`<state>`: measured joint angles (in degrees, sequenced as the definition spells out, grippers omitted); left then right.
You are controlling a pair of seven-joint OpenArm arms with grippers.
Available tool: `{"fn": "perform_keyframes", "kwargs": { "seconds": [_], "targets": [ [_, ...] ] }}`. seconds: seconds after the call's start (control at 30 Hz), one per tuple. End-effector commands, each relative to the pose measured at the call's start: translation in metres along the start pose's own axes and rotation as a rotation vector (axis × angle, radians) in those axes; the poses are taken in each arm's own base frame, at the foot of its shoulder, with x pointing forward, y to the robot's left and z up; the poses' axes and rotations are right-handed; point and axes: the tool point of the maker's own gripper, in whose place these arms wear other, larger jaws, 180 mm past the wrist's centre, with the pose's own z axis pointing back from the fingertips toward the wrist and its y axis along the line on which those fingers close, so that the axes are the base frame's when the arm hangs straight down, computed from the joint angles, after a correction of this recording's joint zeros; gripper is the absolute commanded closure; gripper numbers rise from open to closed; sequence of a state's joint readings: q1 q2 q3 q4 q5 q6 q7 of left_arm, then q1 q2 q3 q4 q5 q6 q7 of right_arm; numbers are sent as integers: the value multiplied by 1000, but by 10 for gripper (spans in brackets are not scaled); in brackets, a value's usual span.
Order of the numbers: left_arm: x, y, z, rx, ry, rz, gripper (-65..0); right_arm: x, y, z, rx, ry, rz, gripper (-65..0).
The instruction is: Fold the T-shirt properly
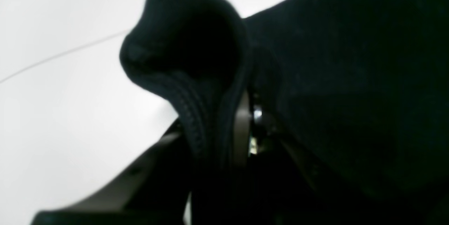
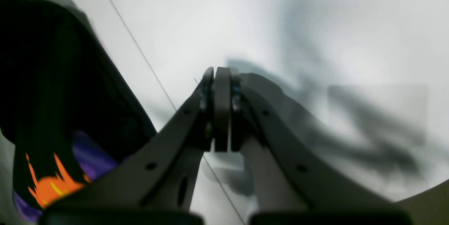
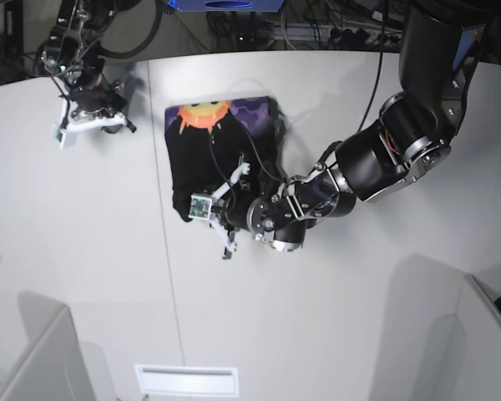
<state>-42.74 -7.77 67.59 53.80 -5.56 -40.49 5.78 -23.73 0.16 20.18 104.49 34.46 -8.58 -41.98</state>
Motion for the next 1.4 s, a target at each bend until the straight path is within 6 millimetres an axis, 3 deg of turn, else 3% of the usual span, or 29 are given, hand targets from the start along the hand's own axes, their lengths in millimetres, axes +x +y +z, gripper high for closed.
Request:
{"fn": "perform_keyframes", "kwargs": {
  "seconds": [0.0, 0.17, 0.27, 0.37, 0.47, 0.63, 0.77, 0.83, 0.97, 1.0, 1.07, 1.2, 1.37],
  "targets": [
    [26, 23, 7, 47, -62, -20, -115, 9, 1, 2, 5, -30, 9, 0],
    [36, 38, 14, 88, -96, -2, -337, 9, 1, 2, 5, -30, 10, 0],
    [49, 40, 17, 96, -127, -19, -411, 9, 1, 2, 5, -30, 10, 0],
    [57, 39, 18, 98, -146, -33, -420, 11, 2, 2, 7, -32, 10, 0],
    [70, 57, 31, 155, -183, -18, -420, 10, 2, 2, 8, -28, 11, 0],
    [105, 102, 73, 300, -257, 46, -420, 11, 3, 2, 8, -33, 12, 0],
    [138, 118, 114, 355, -353, 106, -420, 12, 3, 2, 9, -34, 12, 0],
    [141, 118, 131, 371, -384, 156, -418, 12, 3, 2, 9, -34, 12, 0],
    [123, 108, 161, 440, -361, 209, -415, 14, 4, 5, 13, -44, 20, 0],
    [116, 102, 166, 453, -353, 225, -400, 15, 7, 6, 21, -48, 27, 0],
    [106, 88, 174, 485, -363, 257, -308, 19, 17, 9, 64, -62, 75, 0],
    [82, 48, 176, 507, -393, 368, 0, 30, 33, 18, 125, -104, 141, 0],
    [41, 14, 183, 554, -373, 516, 0, 35, 40, 28, 140, -134, 161, 0]
  ]
}}
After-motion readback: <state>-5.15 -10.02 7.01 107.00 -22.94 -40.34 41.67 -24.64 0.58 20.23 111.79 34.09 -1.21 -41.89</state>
